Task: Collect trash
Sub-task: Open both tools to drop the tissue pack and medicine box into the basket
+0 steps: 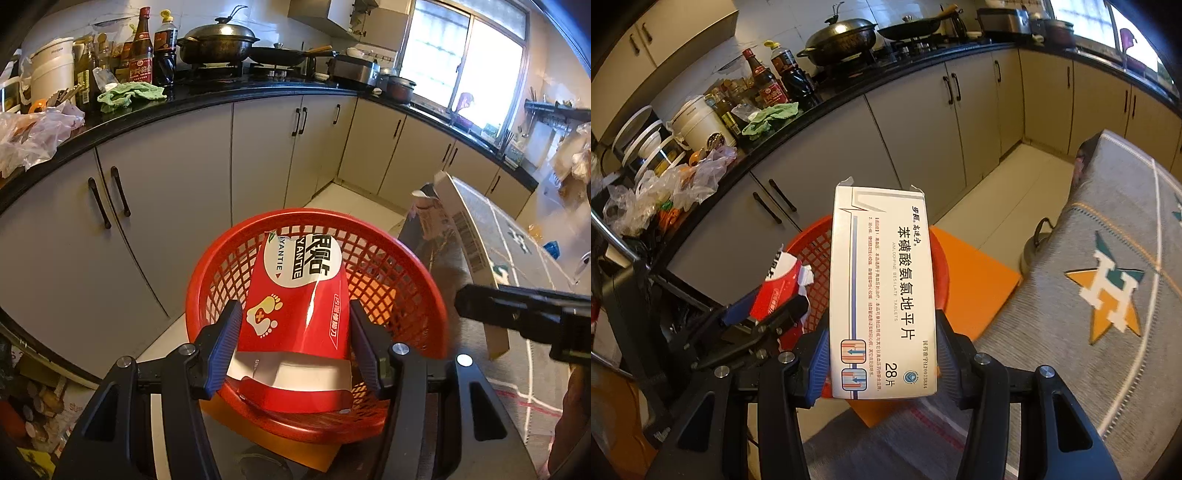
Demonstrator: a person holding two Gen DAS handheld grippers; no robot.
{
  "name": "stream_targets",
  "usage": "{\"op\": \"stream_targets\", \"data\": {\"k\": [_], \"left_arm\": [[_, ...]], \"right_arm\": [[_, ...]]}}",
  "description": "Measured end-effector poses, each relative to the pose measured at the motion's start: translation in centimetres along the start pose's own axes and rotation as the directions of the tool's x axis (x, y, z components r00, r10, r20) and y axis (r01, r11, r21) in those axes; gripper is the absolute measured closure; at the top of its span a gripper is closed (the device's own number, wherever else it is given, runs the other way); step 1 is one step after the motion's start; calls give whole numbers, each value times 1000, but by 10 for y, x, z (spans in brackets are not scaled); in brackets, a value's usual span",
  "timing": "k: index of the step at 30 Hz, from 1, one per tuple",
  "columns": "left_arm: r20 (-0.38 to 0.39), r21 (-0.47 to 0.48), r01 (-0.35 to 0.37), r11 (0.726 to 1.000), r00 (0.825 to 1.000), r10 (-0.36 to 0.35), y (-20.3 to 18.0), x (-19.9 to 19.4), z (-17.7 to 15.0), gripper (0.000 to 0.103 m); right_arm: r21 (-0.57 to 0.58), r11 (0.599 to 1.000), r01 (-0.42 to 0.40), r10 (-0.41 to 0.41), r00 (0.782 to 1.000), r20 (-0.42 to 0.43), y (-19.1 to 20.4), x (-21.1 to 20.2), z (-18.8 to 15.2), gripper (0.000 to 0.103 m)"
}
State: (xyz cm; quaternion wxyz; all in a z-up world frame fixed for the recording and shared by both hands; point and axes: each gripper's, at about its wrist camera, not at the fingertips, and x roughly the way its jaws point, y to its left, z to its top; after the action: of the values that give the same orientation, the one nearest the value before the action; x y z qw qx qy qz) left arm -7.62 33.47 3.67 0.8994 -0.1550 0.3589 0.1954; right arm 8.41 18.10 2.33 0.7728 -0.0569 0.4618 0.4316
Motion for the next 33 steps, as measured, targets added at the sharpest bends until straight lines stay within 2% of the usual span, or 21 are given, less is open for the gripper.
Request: {"op": "stream_targets", "data": {"k": [5, 16, 24, 33], "left_arm": [[4, 30, -19, 999, 1000, 19, -1, 5, -1, 45], [2, 29, -33, 999, 999, 33, 0, 12, 1, 43], [-7, 11, -32, 999, 999, 32, 4, 14, 3, 37], [5, 33, -38, 999, 999, 38, -4, 8, 3, 32]], "right_arm": [[28, 999, -26, 27, 1000, -11, 0, 16, 9, 48], [61, 998, -34, 36, 999, -27, -7, 35, 14, 47], [64, 997, -47, 47, 999, -11, -8, 30, 13, 46], [70, 997, -45, 44, 999, 14, -10, 12, 8, 46]]}}
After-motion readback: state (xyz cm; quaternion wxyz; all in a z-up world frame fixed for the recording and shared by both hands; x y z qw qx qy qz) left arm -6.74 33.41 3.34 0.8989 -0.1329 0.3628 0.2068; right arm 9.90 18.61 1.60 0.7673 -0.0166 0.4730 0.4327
